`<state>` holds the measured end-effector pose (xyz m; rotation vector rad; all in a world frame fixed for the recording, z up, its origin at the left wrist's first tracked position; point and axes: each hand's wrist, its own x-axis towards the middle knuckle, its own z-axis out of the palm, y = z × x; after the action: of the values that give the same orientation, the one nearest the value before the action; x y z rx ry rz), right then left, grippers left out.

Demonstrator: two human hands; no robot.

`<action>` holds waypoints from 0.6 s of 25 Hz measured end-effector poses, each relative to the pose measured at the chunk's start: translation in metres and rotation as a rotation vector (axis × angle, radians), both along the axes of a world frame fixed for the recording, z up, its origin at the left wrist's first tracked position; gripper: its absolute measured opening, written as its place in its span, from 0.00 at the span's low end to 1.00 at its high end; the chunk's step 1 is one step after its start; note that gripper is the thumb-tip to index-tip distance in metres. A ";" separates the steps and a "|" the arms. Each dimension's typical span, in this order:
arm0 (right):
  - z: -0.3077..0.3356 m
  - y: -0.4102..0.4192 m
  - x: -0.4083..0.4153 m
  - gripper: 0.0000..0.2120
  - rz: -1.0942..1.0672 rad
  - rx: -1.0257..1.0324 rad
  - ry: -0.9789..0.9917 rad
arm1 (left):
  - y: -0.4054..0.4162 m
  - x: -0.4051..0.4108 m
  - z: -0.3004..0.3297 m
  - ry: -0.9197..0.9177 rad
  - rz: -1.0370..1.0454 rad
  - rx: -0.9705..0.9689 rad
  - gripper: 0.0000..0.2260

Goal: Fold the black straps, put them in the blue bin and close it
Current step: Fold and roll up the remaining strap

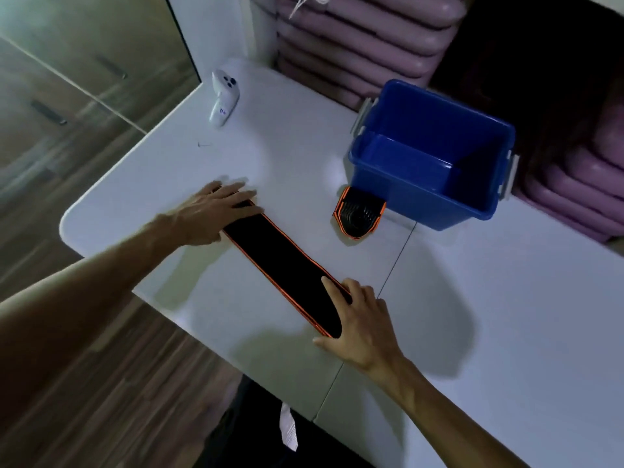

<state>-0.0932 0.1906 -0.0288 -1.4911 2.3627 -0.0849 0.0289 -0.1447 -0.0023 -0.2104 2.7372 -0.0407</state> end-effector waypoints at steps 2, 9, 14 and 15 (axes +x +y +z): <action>0.000 0.000 0.000 0.46 0.010 -0.015 0.003 | -0.017 -0.005 0.002 -0.063 0.037 0.039 0.41; -0.003 0.001 0.006 0.39 0.005 -0.040 -0.002 | -0.035 -0.010 0.004 -0.009 -0.004 0.049 0.35; -0.006 0.002 0.010 0.37 0.000 -0.046 0.012 | -0.043 -0.009 0.012 0.047 -0.053 0.046 0.31; -0.006 0.002 0.012 0.37 0.001 -0.046 0.021 | -0.046 -0.008 0.012 0.048 -0.076 0.029 0.31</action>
<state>-0.0813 0.1926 -0.0348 -1.5217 2.3915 -0.1251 0.0210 -0.1904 0.0092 -0.1006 2.7913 -0.0175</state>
